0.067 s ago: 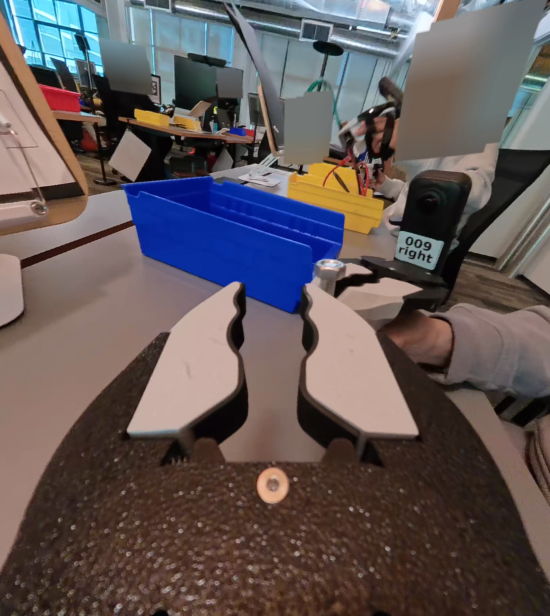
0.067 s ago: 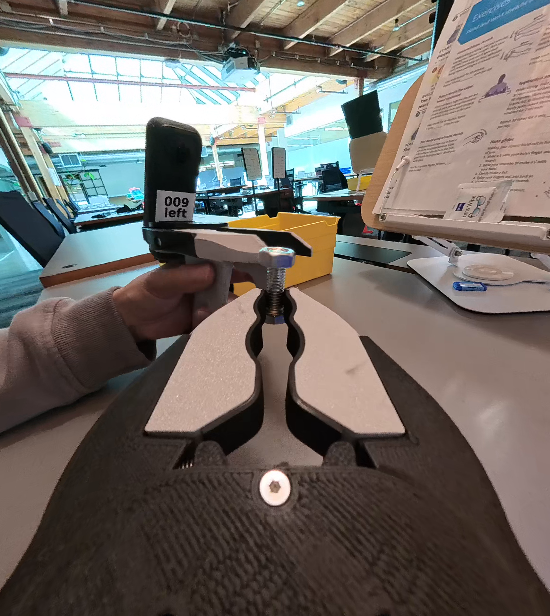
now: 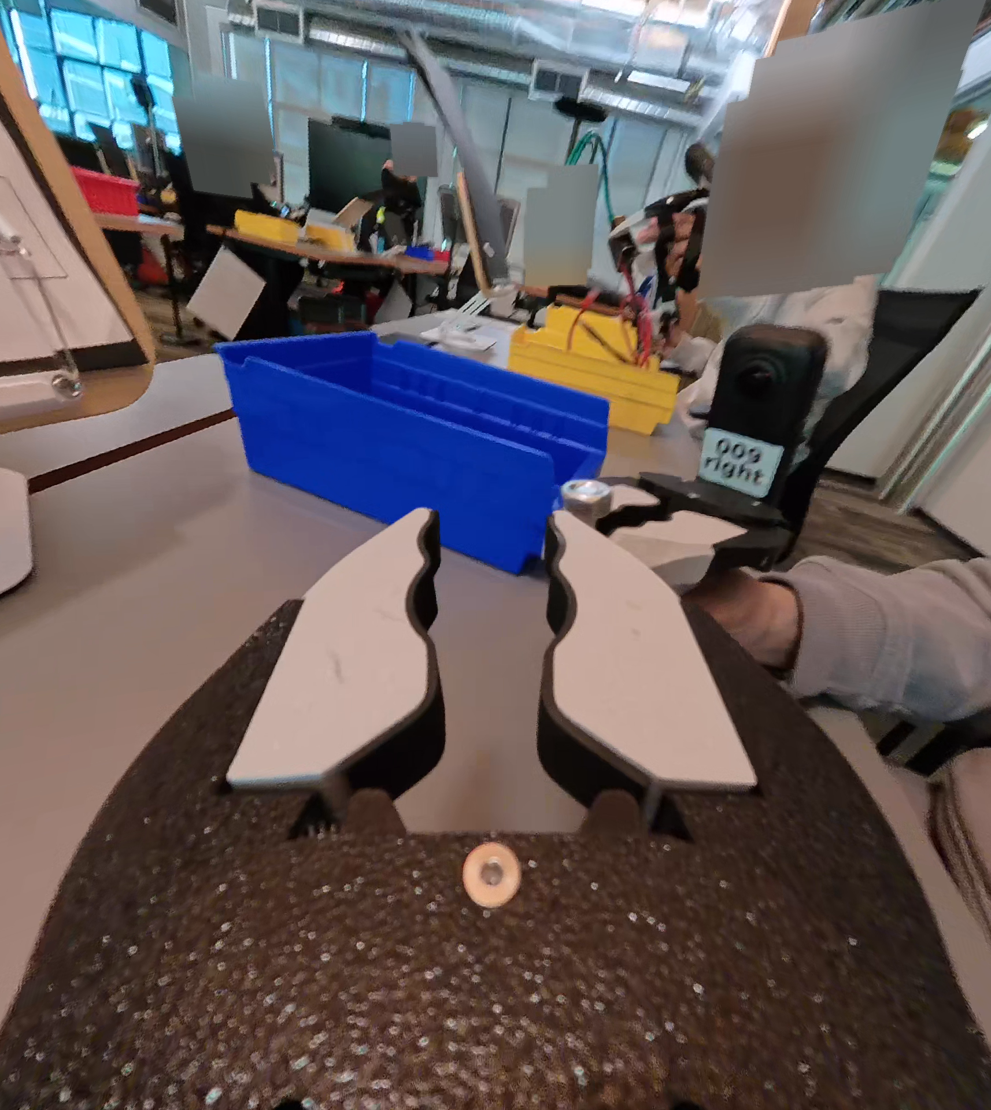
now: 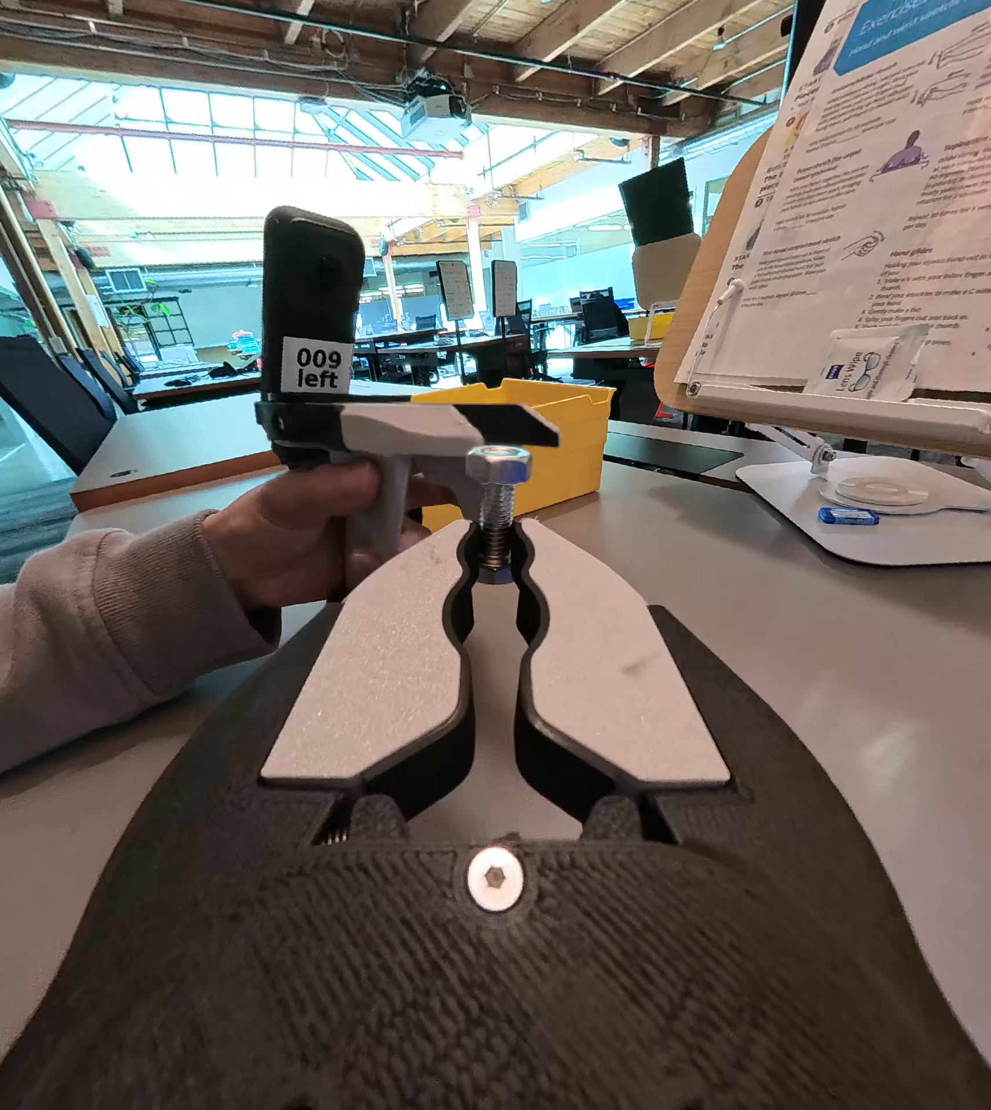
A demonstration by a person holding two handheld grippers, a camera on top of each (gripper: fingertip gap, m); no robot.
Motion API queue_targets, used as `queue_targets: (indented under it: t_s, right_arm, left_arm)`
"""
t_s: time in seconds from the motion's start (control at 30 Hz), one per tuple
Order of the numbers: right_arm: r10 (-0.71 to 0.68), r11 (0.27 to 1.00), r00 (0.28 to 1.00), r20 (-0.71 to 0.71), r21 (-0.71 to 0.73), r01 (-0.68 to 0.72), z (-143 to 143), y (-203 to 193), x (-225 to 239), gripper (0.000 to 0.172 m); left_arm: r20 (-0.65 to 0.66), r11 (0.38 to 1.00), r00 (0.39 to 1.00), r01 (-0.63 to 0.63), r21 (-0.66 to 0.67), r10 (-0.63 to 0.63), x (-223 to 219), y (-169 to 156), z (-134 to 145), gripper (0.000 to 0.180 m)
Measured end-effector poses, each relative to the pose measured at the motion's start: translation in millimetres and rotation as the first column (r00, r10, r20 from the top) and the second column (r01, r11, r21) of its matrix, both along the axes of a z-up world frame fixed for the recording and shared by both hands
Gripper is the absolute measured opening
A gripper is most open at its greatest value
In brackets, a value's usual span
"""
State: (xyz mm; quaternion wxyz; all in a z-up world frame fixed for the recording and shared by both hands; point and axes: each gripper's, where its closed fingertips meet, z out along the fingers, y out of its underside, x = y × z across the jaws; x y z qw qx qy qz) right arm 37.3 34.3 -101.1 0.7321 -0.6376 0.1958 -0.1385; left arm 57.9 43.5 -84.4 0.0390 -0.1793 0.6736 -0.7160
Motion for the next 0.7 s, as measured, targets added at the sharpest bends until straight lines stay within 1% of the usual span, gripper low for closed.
queue_targets:
  t_s: [0.1, 0.13, 0.2, 0.27, 0.4, 0.47, 0.53, 0.6, 0.7]
  right_arm:
    - [0.003, 1.000, 1.000, 0.008, -0.014, -0.002, -1, 2, -1, 0.009]
    - [0.003, 1.000, 1.000, 0.008, -0.015, -0.003, -1, 2, -1, 0.009]
    - [0.002, 1.000, 1.000, 0.006, -0.011, -0.002, -1, 1, -1, 0.009]
    - [0.003, 1.000, 1.000, 0.004, -0.007, -0.003, -1, 1, -1, 0.009]
    - [-0.011, 1.000, 1.000, -0.011, 0.000, 0.011, -1, -1, 2, 0.009]
    - [0.001, 1.000, 1.000, -0.016, 0.023, -0.001, 1, -3, 1, 0.009]
    - [-0.001, 1.000, 1.000, -0.019, 0.021, 0.001, 0, -3, 2, 0.009]
    - [0.002, 1.000, 1.000, -0.014, 0.011, -0.002, 0, -1, 1, 0.009]
    - [0.003, 1.000, 1.000, -0.010, 0.003, -0.003, -1, 0, 1, 0.009]
  left_arm:
    - [0.002, 0.994, 0.997, 0.079, -0.070, -0.079, -13, -12, 10, 0.035]
    - [0.001, 0.993, 0.996, 0.092, -0.069, -0.092, -15, -16, 9, 0.039]
    - [-0.003, 0.994, 0.995, 0.098, -0.037, -0.099, -17, -25, 4, 0.039]
    - [-0.006, 0.997, 0.997, 0.071, -0.003, -0.071, -14, -26, -2, 0.038]
    - [-0.015, 0.999, 0.999, 0.033, 0.004, -0.033, -5, -15, -3, 0.042]
    - [-0.015, 0.999, 0.999, -0.042, 0.008, 0.042, 6, -3, -4, 0.033]
    - [-0.018, 0.998, 0.998, -0.059, 0.004, 0.059, 10, 5, -3, 0.034]
    - [-0.010, 0.999, 0.999, -0.039, -0.028, 0.038, 6, 4, 3, 0.034]
    - [-0.014, 0.996, 0.999, 0.045, -0.076, -0.047, -7, -9, 10, 0.040]
